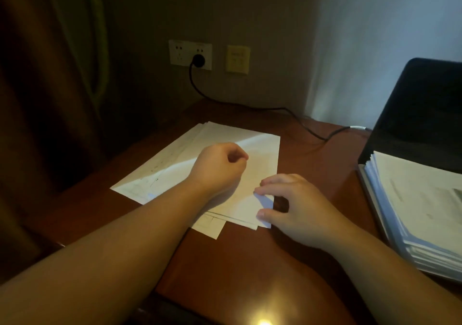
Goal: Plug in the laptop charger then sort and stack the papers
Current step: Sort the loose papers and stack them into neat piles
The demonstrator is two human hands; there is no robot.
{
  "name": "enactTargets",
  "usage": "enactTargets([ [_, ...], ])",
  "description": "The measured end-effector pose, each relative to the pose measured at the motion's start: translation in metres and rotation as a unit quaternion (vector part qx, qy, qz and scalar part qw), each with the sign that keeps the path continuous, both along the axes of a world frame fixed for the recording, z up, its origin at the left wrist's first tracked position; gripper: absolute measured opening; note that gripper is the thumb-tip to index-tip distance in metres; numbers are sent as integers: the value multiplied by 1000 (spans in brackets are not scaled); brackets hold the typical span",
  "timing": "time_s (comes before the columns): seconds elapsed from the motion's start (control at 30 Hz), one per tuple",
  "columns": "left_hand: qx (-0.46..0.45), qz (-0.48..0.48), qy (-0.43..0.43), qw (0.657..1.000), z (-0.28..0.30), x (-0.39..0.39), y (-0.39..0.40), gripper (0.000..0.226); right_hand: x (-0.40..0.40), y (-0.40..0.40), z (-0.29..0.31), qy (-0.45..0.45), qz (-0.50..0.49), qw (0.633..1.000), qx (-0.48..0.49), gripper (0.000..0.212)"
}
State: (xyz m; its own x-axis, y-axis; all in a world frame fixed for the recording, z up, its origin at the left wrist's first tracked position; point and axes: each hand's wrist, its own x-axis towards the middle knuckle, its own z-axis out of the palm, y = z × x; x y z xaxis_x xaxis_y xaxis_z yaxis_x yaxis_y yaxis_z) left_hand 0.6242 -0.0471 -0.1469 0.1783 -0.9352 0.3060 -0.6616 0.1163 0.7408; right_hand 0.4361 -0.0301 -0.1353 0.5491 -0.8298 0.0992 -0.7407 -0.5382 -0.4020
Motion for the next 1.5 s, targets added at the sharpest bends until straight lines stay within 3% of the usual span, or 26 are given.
enactTargets([
  [0.23, 25, -41, -57, 997, 0, 5, -5, 19, 5, -7, -7, -46, -9, 999, -6, 22],
  [0.4, 26, -75, -51, 996, 1, 5, 0, 16, 10, -5, -8, -96, -44, 994, -34, 5],
  [0.53, 17, -106, -61, 992, 7, 2, 3, 13, 8, -6, -6, -175, -90, 979, -60, 7],
  [0.6, 18, -114, -49, 992, 8, 2, 2, 14, 6, -4, -1, -154, -66, 985, -28, 25],
  [0.7, 19, -110, -28, 993, 7, 3, 2, 14, -1, -1, 9, -47, -16, 997, 52, 64],
  [0.8, 14, -100, -8, 995, 7, 3, 1, 11, -4, 0, 11, 17, 0, 998, 58, 60],
  [1.13, 31, -136, 10, 990, 13, 0, 5, 10, 5, -7, -3, -87, -40, 995, -14, 29],
  [1.27, 28, -204, -20, 978, 24, 2, 16, 36, 0, -11, -4, -176, -64, 981, -40, 21],
  [1.4, 70, -265, -51, 960, 32, 4, 24, 41, -4, -14, 0, -243, -116, 961, -69, 5],
  [1.5, 51, -208, -67, 975, 27, 0, 23, 38, -5, -14, -1, -277, -138, 949, -62, 26],
])
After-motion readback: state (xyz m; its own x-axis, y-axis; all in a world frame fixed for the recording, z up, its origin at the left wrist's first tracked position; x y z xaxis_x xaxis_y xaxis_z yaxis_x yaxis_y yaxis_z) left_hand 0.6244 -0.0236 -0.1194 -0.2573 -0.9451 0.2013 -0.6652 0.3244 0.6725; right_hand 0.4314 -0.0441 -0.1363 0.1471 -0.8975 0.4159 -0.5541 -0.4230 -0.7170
